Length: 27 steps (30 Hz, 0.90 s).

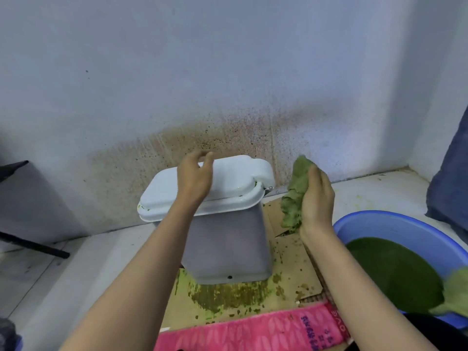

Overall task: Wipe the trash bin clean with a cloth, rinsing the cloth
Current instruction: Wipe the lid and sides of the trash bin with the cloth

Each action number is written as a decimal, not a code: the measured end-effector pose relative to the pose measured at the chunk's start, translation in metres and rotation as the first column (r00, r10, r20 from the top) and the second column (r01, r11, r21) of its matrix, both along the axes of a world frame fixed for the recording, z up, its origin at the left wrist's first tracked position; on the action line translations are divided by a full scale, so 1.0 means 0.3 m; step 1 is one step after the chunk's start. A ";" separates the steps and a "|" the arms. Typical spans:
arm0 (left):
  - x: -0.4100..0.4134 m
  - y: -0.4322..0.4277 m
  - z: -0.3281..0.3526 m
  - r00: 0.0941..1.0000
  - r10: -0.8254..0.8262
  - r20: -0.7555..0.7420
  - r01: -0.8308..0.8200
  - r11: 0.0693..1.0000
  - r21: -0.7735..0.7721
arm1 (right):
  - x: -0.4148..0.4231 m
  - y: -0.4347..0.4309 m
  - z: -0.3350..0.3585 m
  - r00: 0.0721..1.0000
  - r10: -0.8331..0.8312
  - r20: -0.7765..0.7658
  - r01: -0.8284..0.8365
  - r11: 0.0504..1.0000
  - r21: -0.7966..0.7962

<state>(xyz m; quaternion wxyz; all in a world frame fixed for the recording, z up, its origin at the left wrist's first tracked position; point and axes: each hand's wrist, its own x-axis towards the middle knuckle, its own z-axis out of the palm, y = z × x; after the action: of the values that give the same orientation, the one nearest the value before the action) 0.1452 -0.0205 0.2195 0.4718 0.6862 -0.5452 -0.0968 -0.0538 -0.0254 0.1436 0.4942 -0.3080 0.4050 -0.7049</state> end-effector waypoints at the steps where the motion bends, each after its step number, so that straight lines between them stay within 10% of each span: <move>1: 0.072 -0.005 -0.006 0.994 0.100 0.037 -0.101 0.993 0.053 | 0.036 -0.009 0.051 0.988 -0.002 -0.153 -0.015 0.994 -0.107; 3: 0.180 -0.002 -0.036 0.972 0.198 0.128 -0.221 0.953 0.209 | 0.124 -0.029 0.122 0.870 0.007 -0.492 -0.169 0.944 -0.285; 5: 0.222 0.011 -0.089 0.945 0.198 0.259 -0.270 0.920 0.284 | 0.211 -0.082 0.130 0.487 -0.045 -0.872 -0.361 0.899 -0.248; 7: 0.229 0.024 -0.139 0.910 0.176 0.375 -0.276 0.933 0.232 | 0.266 -0.148 0.139 0.082 -0.067 -0.994 -0.393 0.914 -0.095; 10: 0.231 0.023 -0.165 0.870 0.197 0.451 -0.309 0.932 0.188 | 0.296 -0.242 0.190 -0.067 0.031 -0.997 -0.398 0.916 0.056; 17: 0.241 0.014 -0.195 0.852 0.239 0.465 -0.338 0.930 0.142 | 0.300 -0.455 0.194 0.075 0.284 -0.956 -0.216 0.940 0.262; 27: 0.236 0.016 -0.213 0.858 0.275 0.434 -0.339 0.938 0.074 | 0.156 -0.207 0.080 0.334 -0.027 -0.942 -0.284 0.950 -0.128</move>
<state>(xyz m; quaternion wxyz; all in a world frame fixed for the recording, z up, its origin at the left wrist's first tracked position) 0.2162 -0.0157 0.1556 0.3014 0.8021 -0.5079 0.0885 -0.0069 -0.0875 0.1677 0.1808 -0.7503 0.4883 -0.4074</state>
